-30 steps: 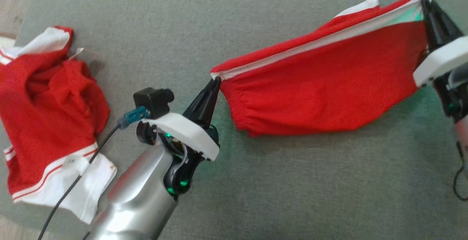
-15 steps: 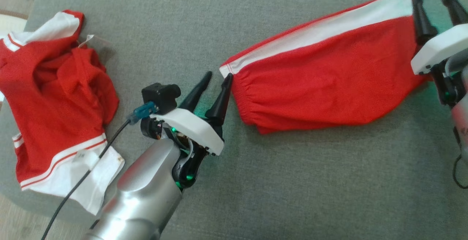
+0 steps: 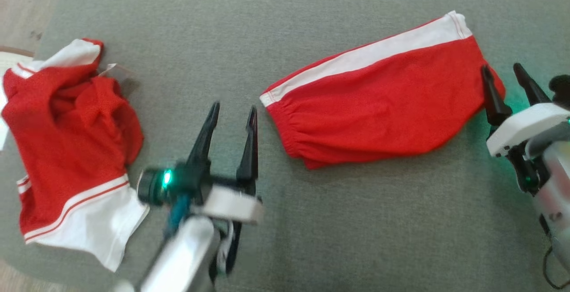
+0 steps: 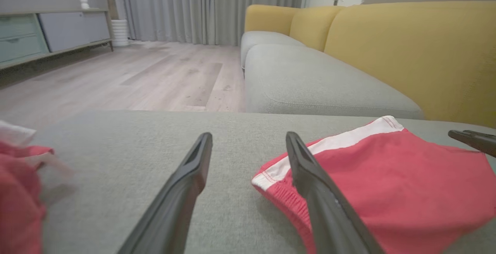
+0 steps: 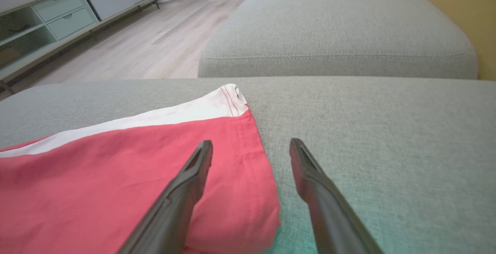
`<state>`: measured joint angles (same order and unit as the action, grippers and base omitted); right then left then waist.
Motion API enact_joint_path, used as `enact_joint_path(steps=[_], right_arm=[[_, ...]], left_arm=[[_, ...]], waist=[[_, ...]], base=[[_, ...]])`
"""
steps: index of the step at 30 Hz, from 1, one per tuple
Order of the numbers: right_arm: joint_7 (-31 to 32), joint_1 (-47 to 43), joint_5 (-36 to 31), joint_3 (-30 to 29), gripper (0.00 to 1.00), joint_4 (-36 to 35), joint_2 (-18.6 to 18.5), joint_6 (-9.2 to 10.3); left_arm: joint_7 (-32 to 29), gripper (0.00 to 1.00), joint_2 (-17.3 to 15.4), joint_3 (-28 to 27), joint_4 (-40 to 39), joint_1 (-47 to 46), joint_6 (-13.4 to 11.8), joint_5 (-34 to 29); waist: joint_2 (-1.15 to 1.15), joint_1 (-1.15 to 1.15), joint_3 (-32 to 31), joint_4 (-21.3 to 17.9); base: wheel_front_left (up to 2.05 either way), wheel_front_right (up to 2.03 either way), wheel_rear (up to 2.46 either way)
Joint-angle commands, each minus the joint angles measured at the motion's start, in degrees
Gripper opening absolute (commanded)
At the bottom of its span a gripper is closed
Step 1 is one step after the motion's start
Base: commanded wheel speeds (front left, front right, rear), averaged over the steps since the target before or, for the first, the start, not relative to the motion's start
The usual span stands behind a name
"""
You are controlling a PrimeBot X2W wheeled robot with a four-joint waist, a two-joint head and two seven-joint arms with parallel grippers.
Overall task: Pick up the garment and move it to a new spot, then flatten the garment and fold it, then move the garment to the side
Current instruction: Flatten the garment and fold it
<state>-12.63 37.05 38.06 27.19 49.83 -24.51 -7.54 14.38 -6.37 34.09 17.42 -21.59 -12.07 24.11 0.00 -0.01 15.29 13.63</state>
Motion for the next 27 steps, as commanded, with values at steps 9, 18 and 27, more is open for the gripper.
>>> enact_joint_path(steps=[9,18,27], right_arm=[[0.2,4.4,-0.9,-2.9,1.0,10.0,-1.5,0.05],[4.0,5.3,-0.8,-4.4,0.84,19.8,0.3,0.05],[1.3,6.1,0.2,-3.7,0.0,19.2,1.9,0.05]], left_arm=[[0.6,1.0,2.2,-4.7,-15.9,12.5,-3.7,-10.8],[0.6,1.0,3.2,-4.6,-17.3,15.5,-2.7,-12.4],[0.6,1.0,3.4,-6.2,-16.8,15.2,-1.6,-13.3]], waist=[[0.0,0.01,0.1,7.4],[0.0,0.01,0.2,11.1],[0.0,0.01,-1.0,5.3]], base=[[0.0,0.0,0.0],[0.0,0.0,0.0],[0.0,0.0,0.0]])
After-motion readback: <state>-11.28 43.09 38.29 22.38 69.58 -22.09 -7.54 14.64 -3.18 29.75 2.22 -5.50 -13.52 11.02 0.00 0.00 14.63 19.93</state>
